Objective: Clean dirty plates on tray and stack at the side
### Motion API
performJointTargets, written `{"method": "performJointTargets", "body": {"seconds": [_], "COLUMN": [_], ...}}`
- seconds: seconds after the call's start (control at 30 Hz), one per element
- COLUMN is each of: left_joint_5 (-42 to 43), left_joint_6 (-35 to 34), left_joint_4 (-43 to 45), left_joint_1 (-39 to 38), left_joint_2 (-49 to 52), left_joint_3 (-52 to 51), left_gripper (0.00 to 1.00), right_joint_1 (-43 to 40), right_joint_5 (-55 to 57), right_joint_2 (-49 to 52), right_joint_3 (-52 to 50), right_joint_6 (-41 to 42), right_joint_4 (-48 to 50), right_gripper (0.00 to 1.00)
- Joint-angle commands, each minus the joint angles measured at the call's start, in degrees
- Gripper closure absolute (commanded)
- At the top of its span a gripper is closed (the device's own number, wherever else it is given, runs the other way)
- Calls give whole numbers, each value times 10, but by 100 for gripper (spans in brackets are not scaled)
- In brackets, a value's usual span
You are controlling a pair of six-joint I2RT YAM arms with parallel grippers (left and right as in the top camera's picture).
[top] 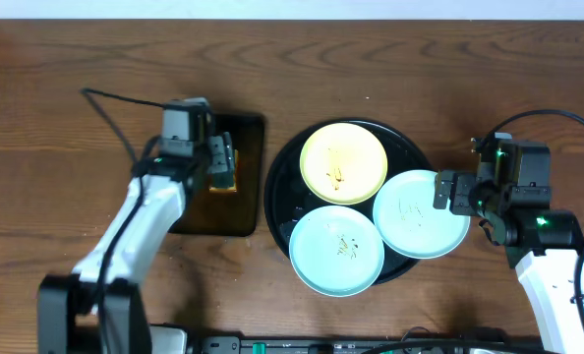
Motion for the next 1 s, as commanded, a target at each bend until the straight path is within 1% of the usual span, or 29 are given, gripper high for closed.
{"method": "performJointTargets", "body": {"seconds": [0.0, 0.17, 0.33, 0.37, 0.43, 0.5, 0.53, 0.6, 0.67, 0.8, 0.93, 0.97], "left_joint_5": [-3, -3, -3, -3, -3, -3, -3, -3, -3, -3, -3, -3], "left_joint_6": [10, 10, 10, 10, 10, 10, 9, 10, 10, -4, -15, -18], "left_joint_4": [16, 31, 32, 31, 31, 28, 26, 18, 13, 2, -13, -18], "left_joint_1": [-10, -23, -31, -31, -31, -31, -31, -31, -31, -31, -31, -30], "left_joint_2": [47, 95, 118, 121, 123, 123, 123, 123, 122, 103, 47, 37], "left_joint_3": [8, 8, 8, 8, 7, 7, 7, 7, 7, 7, 7, 7], "left_gripper": [26, 29, 36, 39, 49, 71, 77, 86, 92, 93, 93, 93], "right_joint_1": [3, 3, 3, 3, 3, 3, 3, 3, 3, 3, -6, -12], "right_joint_5": [3, 3, 2, 3, 1, 1, 1, 1, 4, 30, 59, 59], "right_joint_2": [-2, -2, -2, -2, -2, -2, -2, -2, -2, -1, 1, 3], "right_joint_3": [11, 11, 11, 11, 11, 11, 11, 11, 11, 10, 10, 10], "right_joint_6": [-7, -7, -7, -5, -5, -5, -5, -5, -5, -5, 8, 10], "right_joint_4": [2, 2, 2, 2, 2, 2, 2, 1, -2, -18, -37, -37], "right_gripper": [1, 1, 1, 1, 1, 1, 1, 1, 1, 1, 1, 2]}}
